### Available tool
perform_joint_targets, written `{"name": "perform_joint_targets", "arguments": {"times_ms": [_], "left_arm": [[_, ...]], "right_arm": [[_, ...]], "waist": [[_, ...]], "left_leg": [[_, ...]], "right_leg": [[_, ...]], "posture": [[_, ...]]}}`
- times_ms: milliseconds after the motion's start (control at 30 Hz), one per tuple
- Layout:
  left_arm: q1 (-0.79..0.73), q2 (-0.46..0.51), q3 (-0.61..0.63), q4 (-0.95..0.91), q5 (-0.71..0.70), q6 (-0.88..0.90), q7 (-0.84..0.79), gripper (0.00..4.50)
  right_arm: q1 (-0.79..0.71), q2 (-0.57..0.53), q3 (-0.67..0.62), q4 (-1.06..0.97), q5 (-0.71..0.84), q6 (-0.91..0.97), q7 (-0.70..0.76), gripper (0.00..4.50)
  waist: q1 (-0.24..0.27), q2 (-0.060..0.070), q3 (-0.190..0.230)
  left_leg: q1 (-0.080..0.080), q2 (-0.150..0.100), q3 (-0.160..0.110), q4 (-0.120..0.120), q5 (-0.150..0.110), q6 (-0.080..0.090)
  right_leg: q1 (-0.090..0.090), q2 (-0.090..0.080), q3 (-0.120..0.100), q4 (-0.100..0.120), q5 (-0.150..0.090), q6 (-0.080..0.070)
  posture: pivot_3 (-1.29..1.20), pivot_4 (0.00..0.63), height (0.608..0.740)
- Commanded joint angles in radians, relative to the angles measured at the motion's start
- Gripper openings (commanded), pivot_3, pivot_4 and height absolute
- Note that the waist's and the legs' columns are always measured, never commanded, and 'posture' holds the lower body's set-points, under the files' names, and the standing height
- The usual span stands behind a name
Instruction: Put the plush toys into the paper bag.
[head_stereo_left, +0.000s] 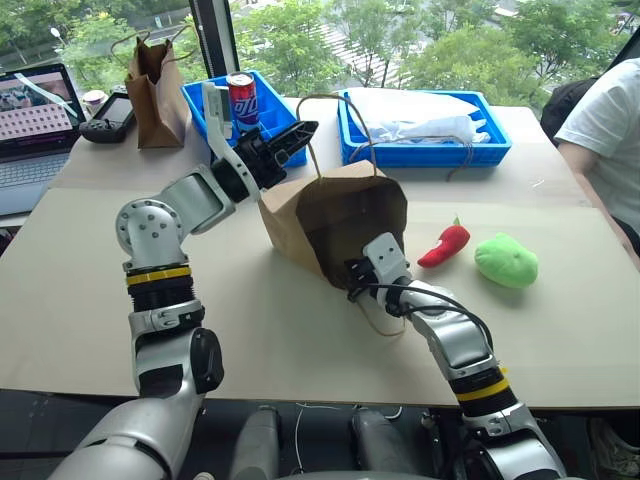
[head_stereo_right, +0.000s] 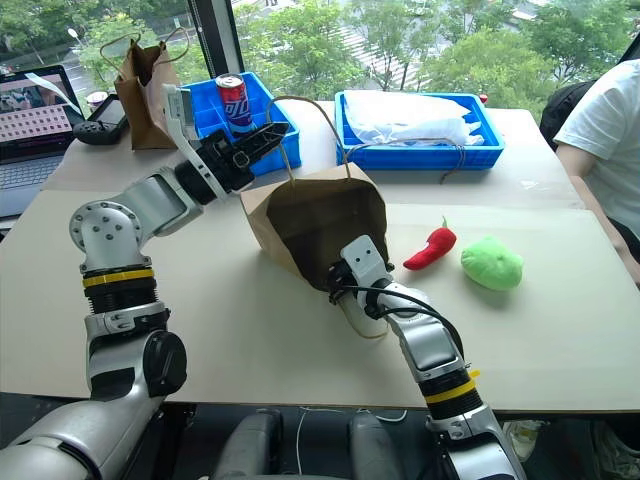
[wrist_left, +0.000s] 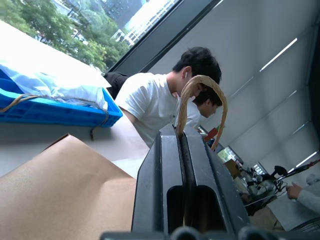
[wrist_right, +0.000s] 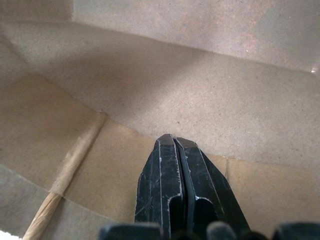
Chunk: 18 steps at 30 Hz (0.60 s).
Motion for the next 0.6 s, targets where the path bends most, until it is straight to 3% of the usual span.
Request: {"name": "perform_joint_targets", "arguments": {"times_ms": [33, 367, 600], "left_arm": [[-0.022, -0.009, 0.013, -0.024, -0.03, -0.014, 0.04, 0.0], [0.041, -0.013, -0.034, -0.095, -0.131, 0.084, -0.006, 0.0], [0.052, -0.013, -0.055, -0.1, -0.148, 0.087, -0.01, 0.0]], "right_arm": [[0.047, -0.015, 0.032, 0.034, -0.014, 0.072, 0.028, 0.04], [0.057, -0.032, -0.112, -0.226, 0.092, 0.109, 0.05, 0.04], [0.087, -0.13, -0.338, -0.475, 0.269, 0.325, 0.082, 0.04]], "waist": [[0.001, 0.0, 0.0], [0.003, 0.0, 0.0], [0.006, 0.0, 0.0]], "left_leg": [[0.0, 0.0, 0.0, 0.0, 0.0, 0.0], [-0.001, 0.0, -0.001, 0.0, 0.0, -0.001], [-0.003, -0.001, -0.002, 0.0, 0.001, -0.001]], "right_leg": [[0.0, 0.0, 0.0, 0.0, 0.0, 0.0], [0.0, 0.0, -0.001, 0.0, 0.0, 0.0], [-0.002, 0.0, -0.002, 0.0, 0.0, 0.0]], "posture": [[0.0, 0.15, 0.707], [0.0, 0.15, 0.707], [0.0, 0.15, 0.707]]}}
